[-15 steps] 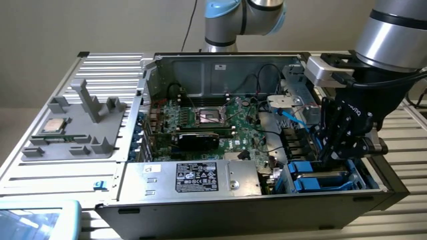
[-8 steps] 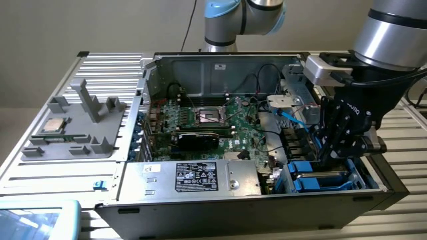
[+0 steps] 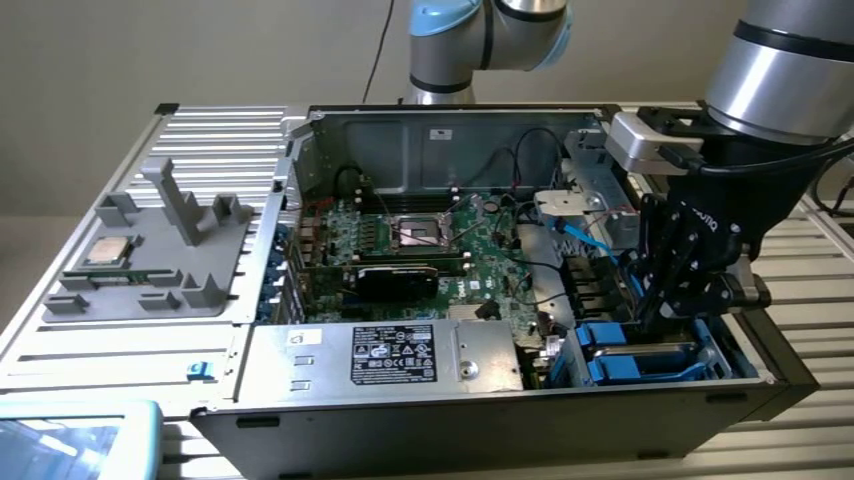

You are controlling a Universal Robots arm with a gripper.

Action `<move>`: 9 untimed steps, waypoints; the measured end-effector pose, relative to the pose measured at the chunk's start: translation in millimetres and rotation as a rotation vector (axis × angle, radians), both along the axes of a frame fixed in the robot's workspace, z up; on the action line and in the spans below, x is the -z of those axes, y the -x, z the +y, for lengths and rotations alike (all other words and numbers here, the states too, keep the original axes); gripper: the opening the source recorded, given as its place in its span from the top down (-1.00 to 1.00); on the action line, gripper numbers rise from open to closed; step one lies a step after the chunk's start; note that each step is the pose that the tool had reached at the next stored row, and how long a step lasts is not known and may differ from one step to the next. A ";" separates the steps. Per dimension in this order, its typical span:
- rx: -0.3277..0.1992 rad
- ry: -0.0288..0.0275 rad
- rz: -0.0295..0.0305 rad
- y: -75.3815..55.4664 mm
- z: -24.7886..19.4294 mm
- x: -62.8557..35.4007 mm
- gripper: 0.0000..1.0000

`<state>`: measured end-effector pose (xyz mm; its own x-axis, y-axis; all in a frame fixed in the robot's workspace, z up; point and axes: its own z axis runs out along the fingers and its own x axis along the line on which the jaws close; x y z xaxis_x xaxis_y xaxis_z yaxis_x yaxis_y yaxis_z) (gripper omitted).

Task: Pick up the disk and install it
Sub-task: 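Insert the first disk wire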

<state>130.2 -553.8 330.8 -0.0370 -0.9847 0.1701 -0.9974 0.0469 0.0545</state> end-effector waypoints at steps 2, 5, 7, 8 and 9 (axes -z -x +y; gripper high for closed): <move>0.002 0.0003 0.0000 0.0 0.0 0.0 0.67; 0.004 0.0003 0.0001 0.0 0.1 0.0 0.67; 0.005 0.0003 0.0000 0.0 0.1 0.0 0.67; 0.006 0.0004 0.0000 0.0 0.1 0.0 0.67; 0.006 0.0004 0.0001 -0.3 0.2 0.0 0.67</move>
<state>130.5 -553.7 330.8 -0.0433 -0.9844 0.1705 -0.9971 0.0533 0.0546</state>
